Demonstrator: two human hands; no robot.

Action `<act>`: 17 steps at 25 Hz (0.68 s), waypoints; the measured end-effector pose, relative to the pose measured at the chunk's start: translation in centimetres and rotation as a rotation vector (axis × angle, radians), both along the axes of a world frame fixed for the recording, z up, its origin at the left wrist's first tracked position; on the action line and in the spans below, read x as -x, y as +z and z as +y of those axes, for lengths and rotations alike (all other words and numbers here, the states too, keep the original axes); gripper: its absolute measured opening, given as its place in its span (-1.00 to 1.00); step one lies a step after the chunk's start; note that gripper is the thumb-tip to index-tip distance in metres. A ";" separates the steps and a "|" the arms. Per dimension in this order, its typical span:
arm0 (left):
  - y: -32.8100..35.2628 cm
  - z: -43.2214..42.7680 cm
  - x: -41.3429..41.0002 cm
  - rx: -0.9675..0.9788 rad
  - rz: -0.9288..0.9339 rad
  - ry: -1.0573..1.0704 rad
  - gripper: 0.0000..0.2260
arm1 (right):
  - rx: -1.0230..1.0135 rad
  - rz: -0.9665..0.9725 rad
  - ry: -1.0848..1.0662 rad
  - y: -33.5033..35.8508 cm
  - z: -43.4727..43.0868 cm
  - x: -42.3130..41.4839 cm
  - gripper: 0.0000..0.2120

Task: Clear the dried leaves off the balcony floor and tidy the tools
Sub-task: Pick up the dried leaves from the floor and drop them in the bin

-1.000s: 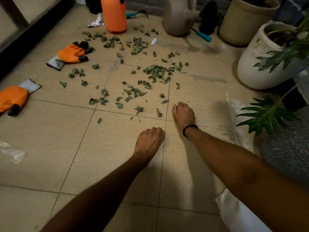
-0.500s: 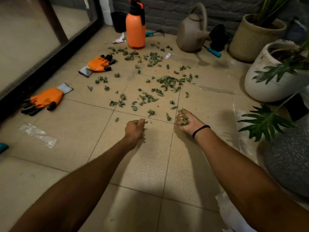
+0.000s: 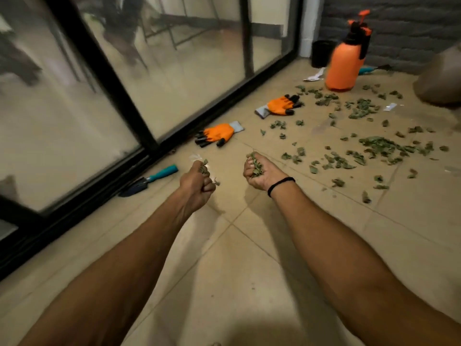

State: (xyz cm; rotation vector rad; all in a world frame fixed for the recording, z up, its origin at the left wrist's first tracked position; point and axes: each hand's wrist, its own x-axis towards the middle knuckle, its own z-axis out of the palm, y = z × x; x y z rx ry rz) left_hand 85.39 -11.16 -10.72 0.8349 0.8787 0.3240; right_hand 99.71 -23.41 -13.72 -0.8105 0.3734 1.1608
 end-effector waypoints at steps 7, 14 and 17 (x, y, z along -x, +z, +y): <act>7.5 11.9 22.0 -0.066 -0.130 0.512 -0.65 | -0.107 -0.065 0.456 6.2 18.6 16.1 -0.66; 9.3 16.3 41.3 -0.054 -0.318 0.937 -0.65 | -0.180 -0.100 0.780 11.3 28.6 38.2 -0.65; 10.3 18.1 49.7 -0.090 -0.362 1.121 -0.64 | -0.137 -0.077 0.894 12.3 31.7 47.1 -0.60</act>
